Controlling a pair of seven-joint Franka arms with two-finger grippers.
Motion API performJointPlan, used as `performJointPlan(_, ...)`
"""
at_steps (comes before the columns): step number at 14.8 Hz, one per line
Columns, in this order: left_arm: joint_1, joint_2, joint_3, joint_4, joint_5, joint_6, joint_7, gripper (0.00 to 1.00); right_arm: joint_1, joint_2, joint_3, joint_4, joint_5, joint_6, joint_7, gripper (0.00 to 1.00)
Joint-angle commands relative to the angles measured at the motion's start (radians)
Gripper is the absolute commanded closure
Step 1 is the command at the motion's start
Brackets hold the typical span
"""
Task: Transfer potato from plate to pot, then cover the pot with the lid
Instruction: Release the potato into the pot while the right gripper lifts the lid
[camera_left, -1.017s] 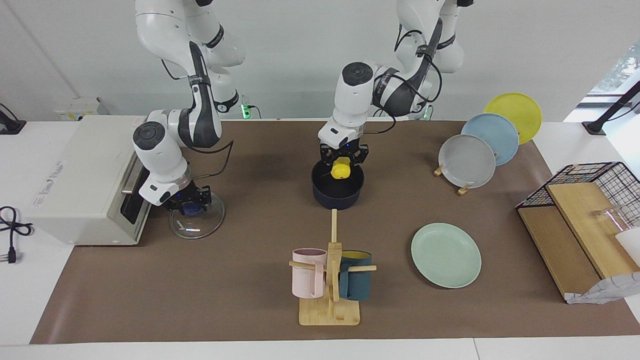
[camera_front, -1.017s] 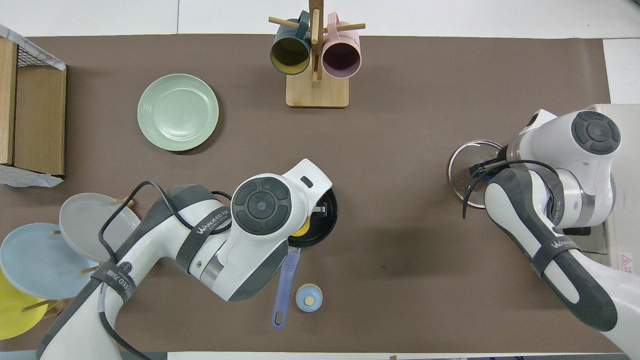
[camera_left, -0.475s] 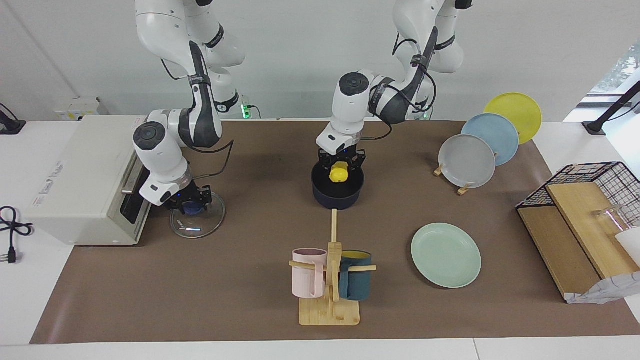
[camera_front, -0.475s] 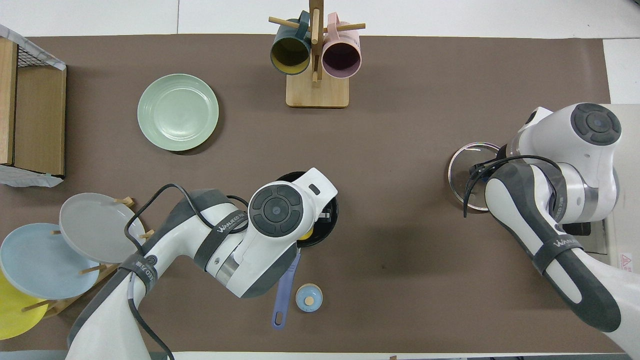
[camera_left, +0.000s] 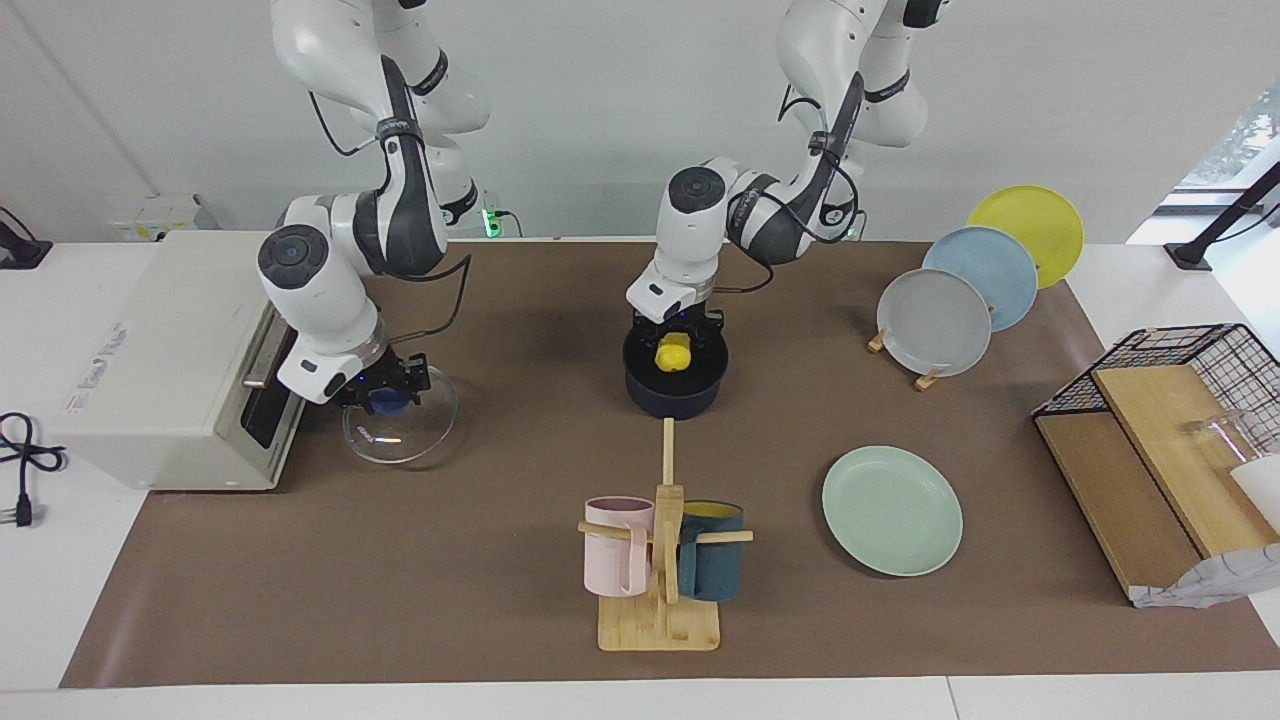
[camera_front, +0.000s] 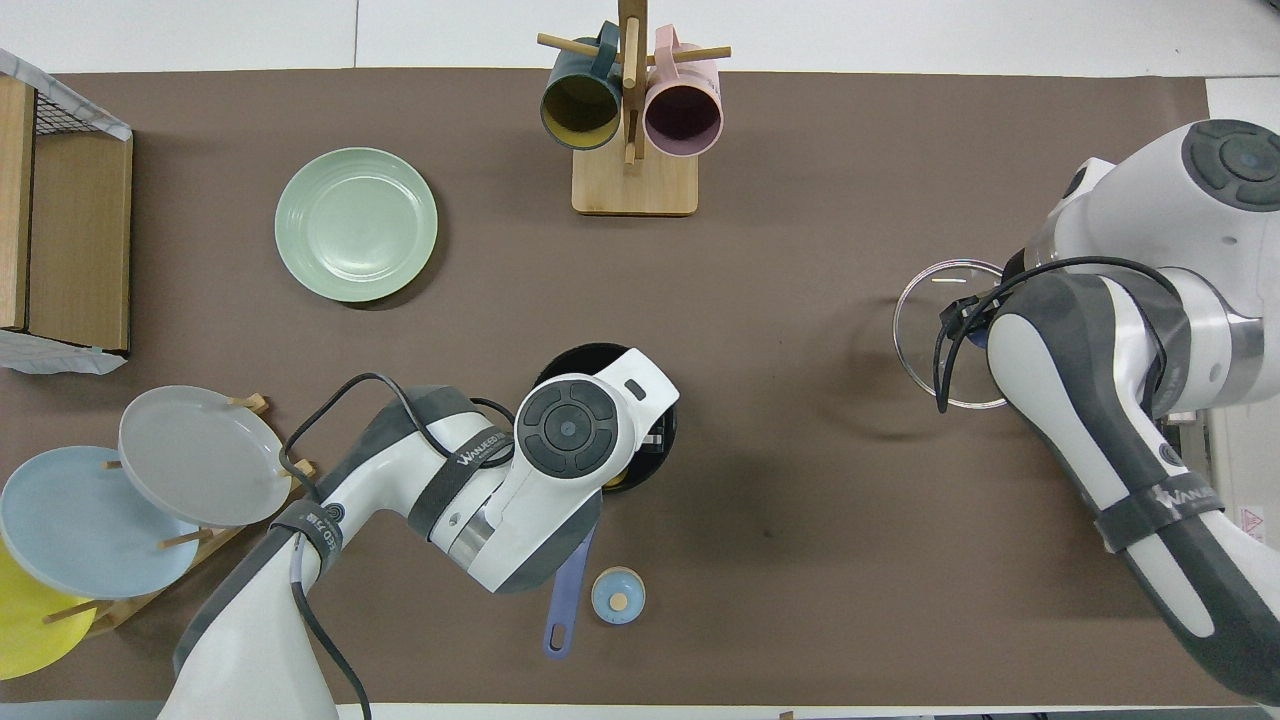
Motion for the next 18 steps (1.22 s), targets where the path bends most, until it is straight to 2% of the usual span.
performJointPlan(1,-0.029,0.006,0.02,-0.019,0.027,0.034,-0.034,1.0,-0.006,-0.029,0.002,0.04,0.016,-0.088,-0.009,1.0)
performJointPlan(5,-0.031,0.006,0.02,-0.02,0.027,0.036,-0.031,1.0,-0.015,-0.023,0.002,0.145,0.016,-0.212,-0.007,1.0)
performJointPlan(8,-0.031,0.006,0.019,-0.022,0.03,0.034,-0.02,1.0,-0.02,-0.029,-0.004,0.243,0.016,-0.382,-0.007,1.0)
performJointPlan(9,-0.029,0.006,0.019,-0.022,0.038,0.034,-0.02,0.82,-0.022,-0.031,-0.008,0.27,0.014,-0.424,-0.007,1.0)
performJointPlan(10,-0.029,0.006,0.019,-0.02,0.041,0.034,-0.017,0.49,-0.023,-0.036,-0.008,0.284,0.014,-0.439,-0.007,1.0)
performJointPlan(11,-0.031,0.007,0.019,-0.019,0.041,0.034,-0.017,0.27,-0.023,-0.039,-0.01,0.283,0.014,-0.439,-0.007,1.0)
performJointPlan(12,-0.031,0.006,0.019,-0.019,0.041,0.03,-0.017,0.2,-0.023,-0.039,-0.01,0.283,0.013,-0.435,-0.007,1.0)
performJointPlan(15,-0.031,0.003,0.019,-0.011,0.041,0.022,-0.014,0.15,-0.018,-0.04,-0.008,0.277,0.014,-0.426,-0.006,1.0)
performJointPlan(17,-0.019,-0.022,0.019,0.003,0.041,-0.002,0.0,0.0,-0.008,-0.042,-0.001,0.277,0.016,-0.418,0.031,1.0)
performJointPlan(18,-0.016,-0.04,0.02,0.021,0.041,-0.039,0.004,0.0,-0.006,-0.042,0.004,0.278,0.016,-0.412,0.048,1.0)
